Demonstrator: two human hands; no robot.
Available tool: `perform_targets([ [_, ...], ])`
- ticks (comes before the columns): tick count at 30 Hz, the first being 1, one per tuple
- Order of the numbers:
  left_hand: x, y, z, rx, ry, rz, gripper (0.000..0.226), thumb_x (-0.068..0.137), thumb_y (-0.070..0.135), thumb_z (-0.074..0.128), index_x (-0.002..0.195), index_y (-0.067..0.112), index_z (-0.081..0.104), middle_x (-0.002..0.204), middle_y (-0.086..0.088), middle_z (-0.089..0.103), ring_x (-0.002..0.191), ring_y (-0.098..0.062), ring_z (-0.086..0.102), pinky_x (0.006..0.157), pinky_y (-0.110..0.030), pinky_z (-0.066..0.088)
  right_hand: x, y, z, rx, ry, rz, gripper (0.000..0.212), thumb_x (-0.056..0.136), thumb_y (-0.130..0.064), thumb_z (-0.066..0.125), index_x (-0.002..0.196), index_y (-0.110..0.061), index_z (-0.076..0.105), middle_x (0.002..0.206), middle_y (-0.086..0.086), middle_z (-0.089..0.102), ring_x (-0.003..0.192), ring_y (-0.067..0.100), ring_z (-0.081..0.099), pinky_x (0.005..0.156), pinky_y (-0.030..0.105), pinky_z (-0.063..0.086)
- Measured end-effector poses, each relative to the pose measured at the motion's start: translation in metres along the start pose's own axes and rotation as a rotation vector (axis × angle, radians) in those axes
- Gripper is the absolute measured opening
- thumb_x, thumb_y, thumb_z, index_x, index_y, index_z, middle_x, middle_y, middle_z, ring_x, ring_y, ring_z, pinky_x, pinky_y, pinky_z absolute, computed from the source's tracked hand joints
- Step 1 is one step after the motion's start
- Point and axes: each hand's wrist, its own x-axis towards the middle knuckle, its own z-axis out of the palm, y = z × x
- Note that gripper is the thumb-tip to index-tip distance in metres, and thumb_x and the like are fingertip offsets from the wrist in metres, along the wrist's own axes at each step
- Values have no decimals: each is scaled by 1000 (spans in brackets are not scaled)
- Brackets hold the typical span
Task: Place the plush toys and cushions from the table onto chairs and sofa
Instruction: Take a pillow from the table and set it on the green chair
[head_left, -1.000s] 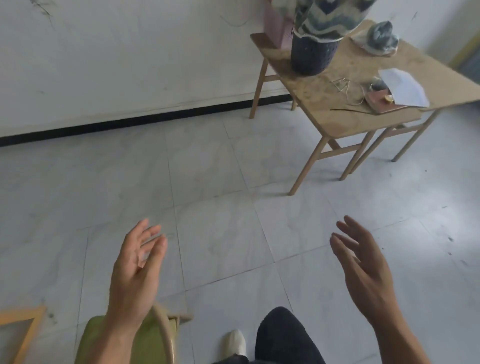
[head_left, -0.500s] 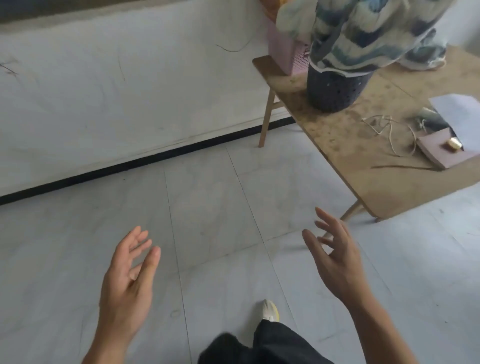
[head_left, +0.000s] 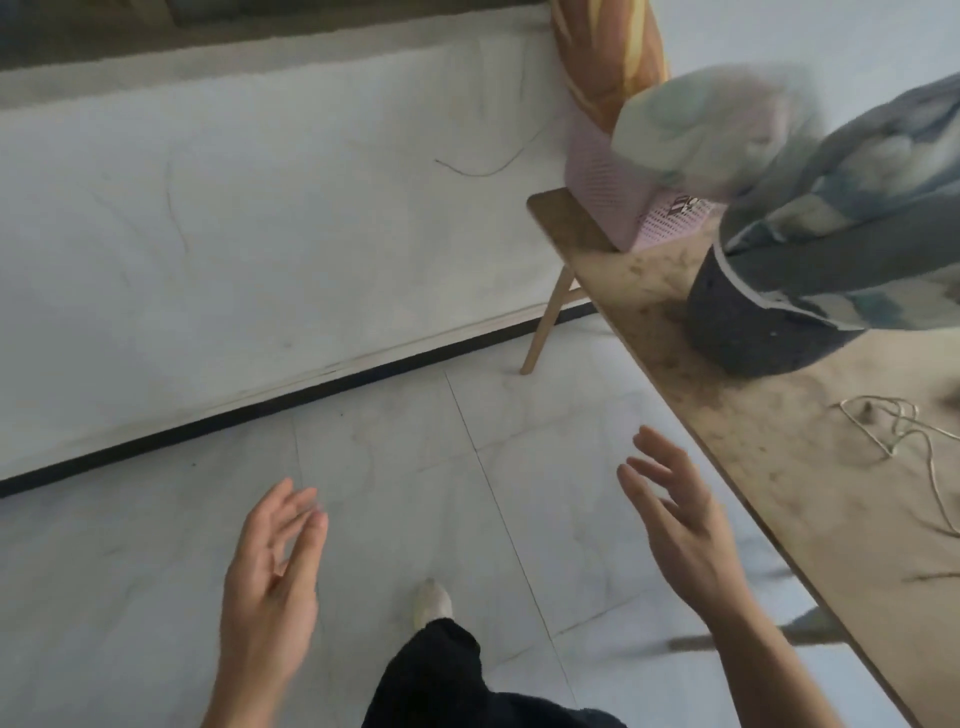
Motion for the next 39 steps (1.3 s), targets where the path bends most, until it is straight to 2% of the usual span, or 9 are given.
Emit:
perform_targets([
  [9,259,92,135,7,-328,86,43,96,18,54,139,14,51,123,5,66,123,-20,62,94,-27,53,176,-50,25,184,355,128,42,98,-44,54,140,-41,50,136,-20,60,120,8,63,97,38,55],
  [14,351,98,246,79,-434,105,38,100,11,53,137,15,51,123,3,65,123,-21,62,97,-27,53,287,-26,27,222,494,211,48,99,-45,55,146,-44,42,123,-42,54,122,2,59,90,20,52],
  [18,410,131,341,170,-563,184,41,97,33,59,136,23,52,127,10,64,117,0,62,108,-46,48,387,-24,9,355,589,232,80,85,-65,63,154,-41,31,150,-18,47,135,6,50,112,45,46],
  [21,448,172,412,211,-721,301,38,98,36,56,135,30,50,132,15,60,118,8,58,104,-33,48,450,-31,-12,410,745,245,106,72,-82,63,158,-41,17,161,-12,33,144,6,41,120,47,37],
  [27,484,232,562,207,-1026,416,50,93,51,48,141,38,45,144,16,52,128,5,51,99,-10,44,525,-35,-34,335,871,271,114,71,-90,52,157,-43,-6,167,-13,8,155,11,17,128,42,18],
  [31,489,237,673,387,-1255,637,81,88,73,35,155,28,34,157,6,39,145,-17,38,119,-37,31,551,-37,-41,252,936,346,113,70,-86,50,157,-43,-7,162,-9,11,154,19,15,122,29,11],
  [34,485,232,729,412,-1427,556,93,84,85,29,156,26,35,158,-2,43,145,-20,39,123,-40,25,563,-50,-46,146,996,364,114,71,-85,51,157,-43,-13,157,-9,13,151,26,21,123,37,19],
  [36,481,226,743,325,-1515,435,85,86,86,31,148,30,45,144,1,58,133,-20,53,116,-47,38,573,-58,-42,12,1024,347,111,78,-84,48,156,-42,-19,159,-8,9,153,27,18,126,44,18],
  [39,482,236,738,226,-1562,434,47,103,58,37,127,26,61,107,11,69,107,-16,66,96,-43,52,595,-74,-36,-147,1089,343,97,86,-84,36,158,-39,-10,165,-8,5,156,21,13,127,49,18],
])
